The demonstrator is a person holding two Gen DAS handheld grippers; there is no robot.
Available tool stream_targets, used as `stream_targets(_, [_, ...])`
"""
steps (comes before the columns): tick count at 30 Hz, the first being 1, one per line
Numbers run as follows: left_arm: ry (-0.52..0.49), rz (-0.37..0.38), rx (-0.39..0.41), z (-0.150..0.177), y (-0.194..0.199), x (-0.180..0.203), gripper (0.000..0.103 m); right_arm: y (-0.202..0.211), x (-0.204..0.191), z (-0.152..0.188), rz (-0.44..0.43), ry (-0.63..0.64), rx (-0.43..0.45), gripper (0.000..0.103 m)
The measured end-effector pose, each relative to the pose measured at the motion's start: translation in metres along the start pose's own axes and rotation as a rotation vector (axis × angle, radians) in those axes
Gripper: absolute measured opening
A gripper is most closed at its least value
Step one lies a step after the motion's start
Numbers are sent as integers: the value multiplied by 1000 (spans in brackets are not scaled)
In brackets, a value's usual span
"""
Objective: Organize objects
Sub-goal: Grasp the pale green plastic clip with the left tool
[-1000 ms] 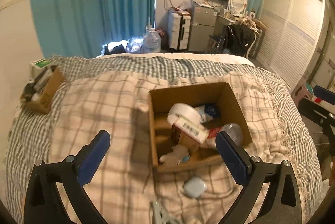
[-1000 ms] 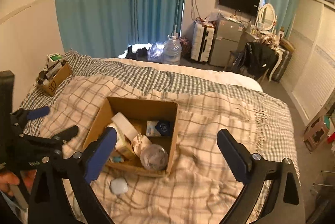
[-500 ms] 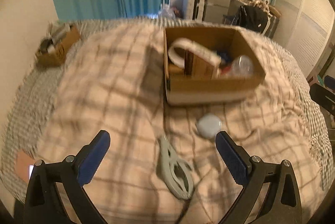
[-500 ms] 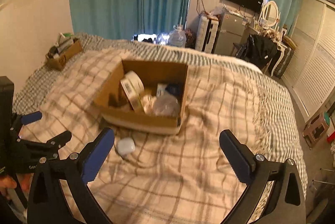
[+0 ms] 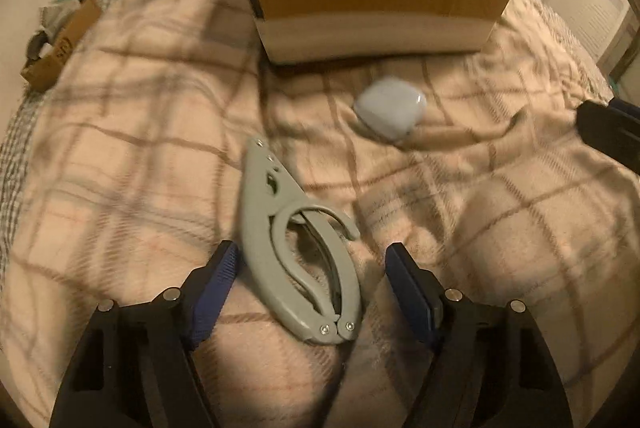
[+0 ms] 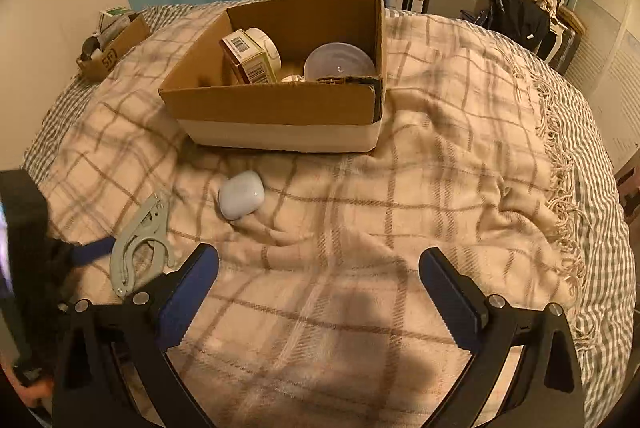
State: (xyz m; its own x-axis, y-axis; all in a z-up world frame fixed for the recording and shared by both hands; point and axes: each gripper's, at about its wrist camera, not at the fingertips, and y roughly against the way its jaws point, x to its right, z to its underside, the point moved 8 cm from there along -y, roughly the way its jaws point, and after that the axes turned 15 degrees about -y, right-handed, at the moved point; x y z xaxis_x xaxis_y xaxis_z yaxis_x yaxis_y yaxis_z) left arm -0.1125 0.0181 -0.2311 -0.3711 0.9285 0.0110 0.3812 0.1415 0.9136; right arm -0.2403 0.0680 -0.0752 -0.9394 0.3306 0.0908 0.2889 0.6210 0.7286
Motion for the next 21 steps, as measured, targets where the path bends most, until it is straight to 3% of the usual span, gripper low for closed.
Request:
stream_targets(2, [19,34,-19,1,-7,-1,76,-2,1,1,2,-5,-7,101])
stream_targets(3, [31,47,-18,1,-7,-2,66,-3,1,2,4,-5,-10,101])
stream_targets(4, [36,54,-15,2,-6,-2,49,-4,1,3,7,-4,-13,101])
stream_targets(5, [39,67,-8,2,-5,-1,40,-5,0,4,9,-1,-15,101])
stream_targets(6, [41,105,5,3,-2,3,24,-4,0,4,11,2,-14,101])
stream_targets(7, [41,128,12,3,0,6,15,-3,0,4,13,5,-12,101])
stream_targets(9, [32,123,33,3,7,9,9,-2,0,3,19,10,-7,101])
stream_targets(13, [36,110,118,-3,36,7,9,0,-1,4,27,20,-2,101])
stream_targets(17, [103,122,194,-14,61,-18,9,4,-3,-1,7,19,7,101])
stream_targets(21, [134,78,242,-28,78,-49,9,11,-16,-12,-36,50,9,101])
